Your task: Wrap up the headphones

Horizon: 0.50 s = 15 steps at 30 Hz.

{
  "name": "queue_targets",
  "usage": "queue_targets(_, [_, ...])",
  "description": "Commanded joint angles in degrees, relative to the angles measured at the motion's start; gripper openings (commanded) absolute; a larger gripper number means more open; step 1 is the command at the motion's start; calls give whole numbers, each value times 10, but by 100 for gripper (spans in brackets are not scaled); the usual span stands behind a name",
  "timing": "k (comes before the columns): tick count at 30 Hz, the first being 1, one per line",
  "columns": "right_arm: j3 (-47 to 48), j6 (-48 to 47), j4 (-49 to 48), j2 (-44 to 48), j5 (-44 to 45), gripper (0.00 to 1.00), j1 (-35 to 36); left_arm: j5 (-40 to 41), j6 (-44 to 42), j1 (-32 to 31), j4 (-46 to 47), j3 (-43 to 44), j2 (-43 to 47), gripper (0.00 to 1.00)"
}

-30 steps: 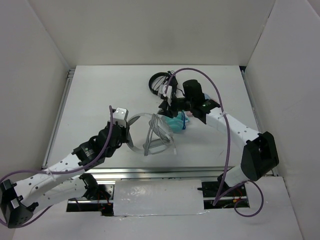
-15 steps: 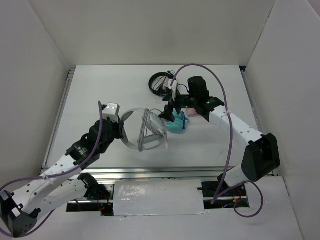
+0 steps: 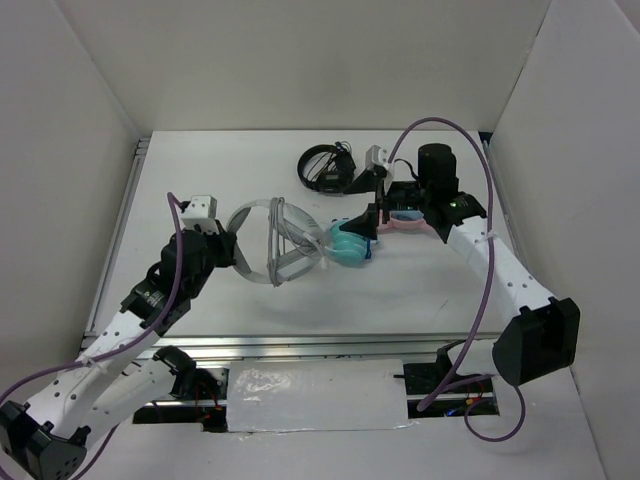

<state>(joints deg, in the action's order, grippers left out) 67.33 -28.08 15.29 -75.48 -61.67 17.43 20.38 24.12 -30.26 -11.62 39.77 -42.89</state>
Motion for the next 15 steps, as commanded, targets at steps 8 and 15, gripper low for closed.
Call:
queue_targets(8, [-133,313,-300,88,268,100,-8,17,108,41,27,62,-32,0])
queue_targets(15, [-182,473,-205,166,562,100,8,-7,125,111,46,51,-72,0])
